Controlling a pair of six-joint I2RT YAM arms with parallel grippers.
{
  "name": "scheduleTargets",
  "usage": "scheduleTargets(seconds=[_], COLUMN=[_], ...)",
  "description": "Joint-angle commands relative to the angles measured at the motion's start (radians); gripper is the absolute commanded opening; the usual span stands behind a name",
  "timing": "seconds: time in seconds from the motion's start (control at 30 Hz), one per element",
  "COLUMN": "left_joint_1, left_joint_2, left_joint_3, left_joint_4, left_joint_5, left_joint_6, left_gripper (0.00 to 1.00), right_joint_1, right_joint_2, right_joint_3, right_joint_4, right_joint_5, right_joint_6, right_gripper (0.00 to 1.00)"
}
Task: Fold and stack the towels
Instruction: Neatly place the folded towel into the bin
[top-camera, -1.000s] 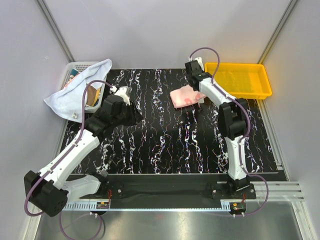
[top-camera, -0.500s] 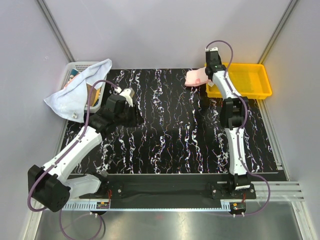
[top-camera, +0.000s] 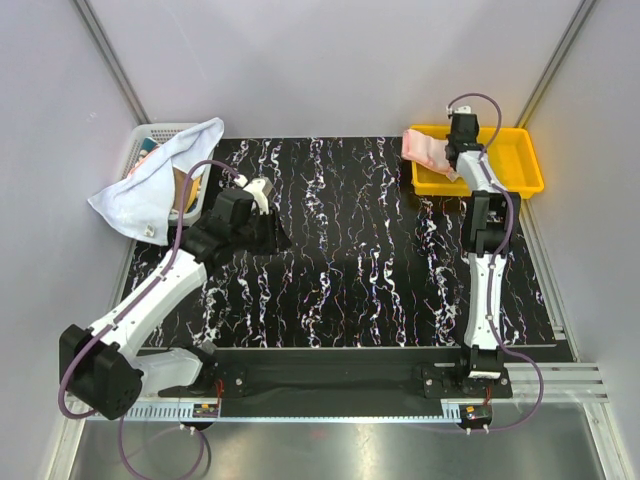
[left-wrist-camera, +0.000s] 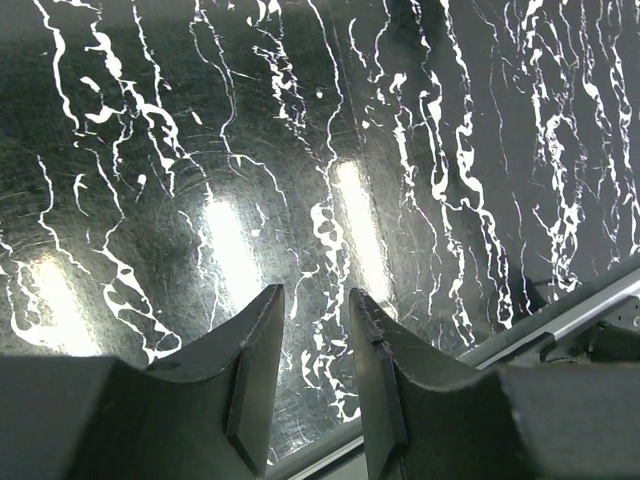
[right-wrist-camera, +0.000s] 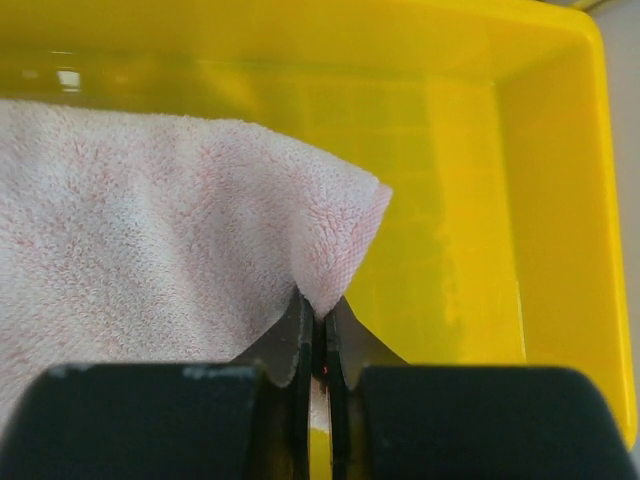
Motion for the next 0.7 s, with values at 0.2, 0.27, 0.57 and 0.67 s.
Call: scheduleTargets(seconds=[0.2, 0.27, 0.57, 0.67], left_joint_1=[0.004, 0.006, 0.012, 0.016], left_joint_2=[0.031, 0.032, 0.043, 0.040], left_joint_3=[-0.004, -0.011, -0.008, 0.002], left_joint_4=[0.069, 0.072, 0.075, 0.076], left_joint_5=[0.072, 0.070, 0.053, 0.049], left_joint_6=[0.003, 0.003, 0.000, -0.005], left_gripper=[0.37, 0.37, 0.38, 0.39], right_joint_1=[-0.102, -0.114, -0.134, -0.134], right_joint_2=[0.027, 0.047, 0.016, -0.017], right_joint_3=[0.030, 0.055, 0.067, 0.137], right_joint_4=[0.154, 0.139, 0.101, -0.002], right_joint_5=[-0.019, -0.027, -0.045, -0.047], right_joint_6=[-0.023, -0.012, 0.090, 0.202], right_gripper=[0.00, 0.00, 0.61, 0.95])
